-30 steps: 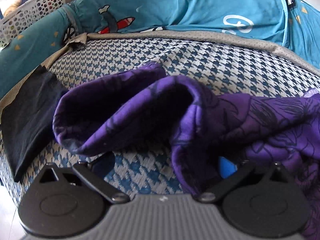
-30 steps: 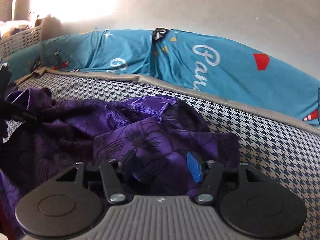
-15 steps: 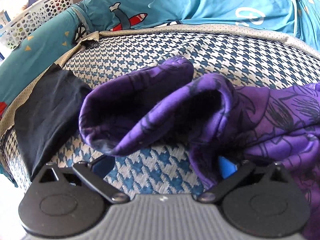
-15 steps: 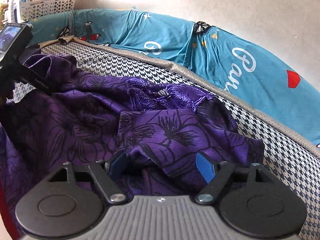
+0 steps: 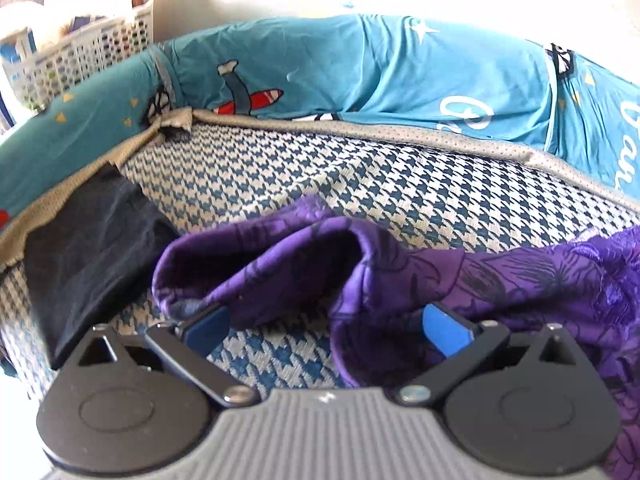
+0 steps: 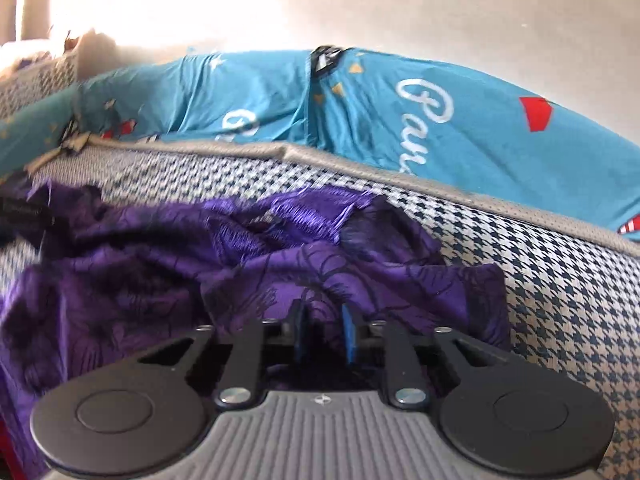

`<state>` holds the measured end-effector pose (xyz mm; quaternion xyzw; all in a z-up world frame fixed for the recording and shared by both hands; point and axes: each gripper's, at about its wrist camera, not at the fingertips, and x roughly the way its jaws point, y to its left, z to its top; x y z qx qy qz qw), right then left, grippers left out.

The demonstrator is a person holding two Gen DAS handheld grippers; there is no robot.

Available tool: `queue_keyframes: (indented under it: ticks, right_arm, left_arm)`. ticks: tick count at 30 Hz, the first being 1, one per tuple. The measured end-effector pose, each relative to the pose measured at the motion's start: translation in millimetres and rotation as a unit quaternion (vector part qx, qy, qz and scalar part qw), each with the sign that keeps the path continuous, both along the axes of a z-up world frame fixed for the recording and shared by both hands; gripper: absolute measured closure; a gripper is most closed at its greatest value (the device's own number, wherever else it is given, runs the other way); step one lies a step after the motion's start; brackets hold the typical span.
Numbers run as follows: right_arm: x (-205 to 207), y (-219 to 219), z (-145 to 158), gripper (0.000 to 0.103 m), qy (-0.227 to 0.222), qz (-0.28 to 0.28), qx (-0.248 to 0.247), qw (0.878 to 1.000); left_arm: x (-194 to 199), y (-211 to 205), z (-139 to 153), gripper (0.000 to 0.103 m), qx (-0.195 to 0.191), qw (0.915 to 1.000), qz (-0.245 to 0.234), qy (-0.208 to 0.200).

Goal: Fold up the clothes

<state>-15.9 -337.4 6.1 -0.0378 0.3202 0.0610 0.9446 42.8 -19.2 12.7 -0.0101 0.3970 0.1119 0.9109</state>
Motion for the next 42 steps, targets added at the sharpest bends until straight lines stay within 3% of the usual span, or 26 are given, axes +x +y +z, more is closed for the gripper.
queue_keyframes:
  ticks: [5, 10, 13, 23, 29, 32, 39, 42]
  right_arm:
    - [0.1, -33.7, 13.1, 0.091, -0.039, -0.108, 0.041, 0.993]
    - [-7.7, -70.5, 20.6, 0.091, -0.063, -0.237, 0.034, 0.969]
    - [-13.2, -88.6, 22.4, 0.091, -0.066, -0.293, 0.011, 0.954]
    - [-30.9, -126.9, 24.5, 0.091, -0.057, -0.420, -0.025, 0.905]
    - [-43.7, -136.3, 33.8, 0.080, -0.090, -0.447, -0.018, 0.890]
    - [-44.7, -141.6, 34.9, 0.079, -0.091, -0.440, 0.003, 0.893]
    - [-34.5, -133.7, 27.2, 0.079, -0.068, -0.359, 0.093, 0.926]
    - [-26.1, -121.1, 23.4, 0.079, -0.058, -0.319, 0.103, 0.940]
  left_arm:
    - [-3.6, -8.9, 3.3, 0.000, 0.014, 0.9998, -0.001, -0.013]
    - [-4.5, -21.4, 3.9, 0.000, 0.033, 0.9991, -0.012, -0.025]
    - [-0.3, -30.3, -2.7, 0.000, 0.035, 0.9990, -0.027, -0.010]
    - [4.1, -49.6, -20.2, 0.000, 0.047, 0.9976, -0.048, 0.018]
    - [5.7, -49.1, -23.2, 0.000, 0.045, 0.9978, -0.041, 0.023]
    - [5.9, -49.3, -23.5, 0.000, 0.046, 0.9978, -0.041, 0.023]
    - [7.4, -50.7, -23.5, 0.000, 0.046, 0.9979, -0.039, 0.022]
    - [8.4, -50.8, -24.1, 0.000, 0.046, 0.9979, -0.039, 0.023]
